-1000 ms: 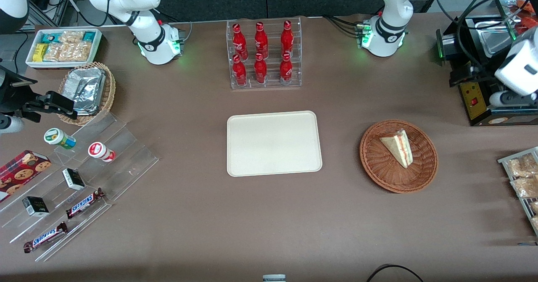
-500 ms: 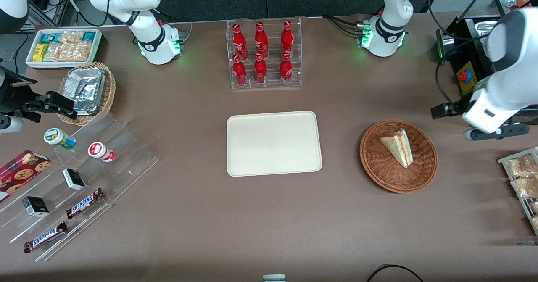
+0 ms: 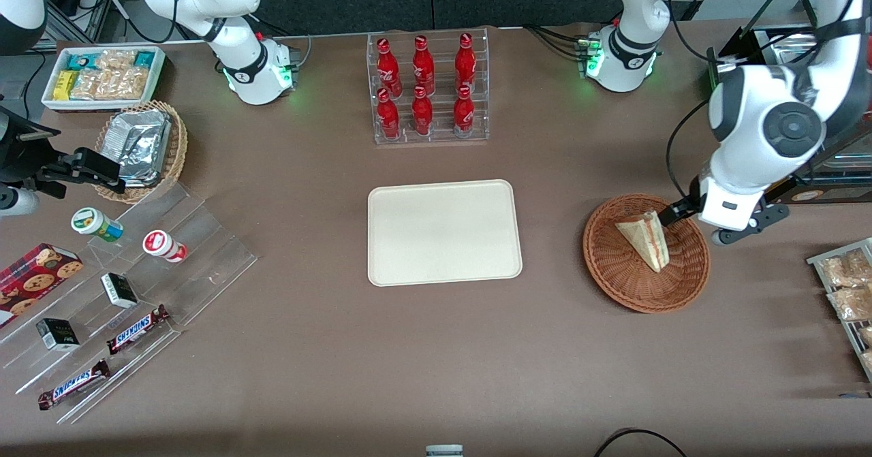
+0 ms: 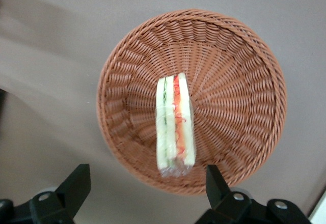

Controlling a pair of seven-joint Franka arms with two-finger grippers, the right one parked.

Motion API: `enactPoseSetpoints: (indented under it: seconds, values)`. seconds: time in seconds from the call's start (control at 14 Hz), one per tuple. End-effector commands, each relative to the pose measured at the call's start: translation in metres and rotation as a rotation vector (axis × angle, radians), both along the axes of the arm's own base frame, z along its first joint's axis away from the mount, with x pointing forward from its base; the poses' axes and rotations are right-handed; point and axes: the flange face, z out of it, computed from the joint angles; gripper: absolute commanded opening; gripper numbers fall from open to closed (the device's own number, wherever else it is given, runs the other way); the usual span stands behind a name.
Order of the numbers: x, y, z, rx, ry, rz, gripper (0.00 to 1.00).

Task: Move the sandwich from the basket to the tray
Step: 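Lower the left gripper and close it on the wrapped sandwich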

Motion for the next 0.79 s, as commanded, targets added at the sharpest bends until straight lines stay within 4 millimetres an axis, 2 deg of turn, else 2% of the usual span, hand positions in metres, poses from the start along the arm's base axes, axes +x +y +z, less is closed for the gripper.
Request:
enactPoseSetpoints:
  seconds: [0.0, 0.07, 0.43, 0.71]
  values:
    - [-0.007, -0.009, -0.013, -0.004, -0.045, 0.062, 1.0]
    - [-0.006, -0.015, -0.021, -0.009, -0.045, 0.057, 1.0]
    - [0.002, -0.019, -0.052, -0.031, -0.052, 0.081, 1.0]
    - [-0.001, -0.02, -0.076, -0.034, -0.051, 0.077, 1.0]
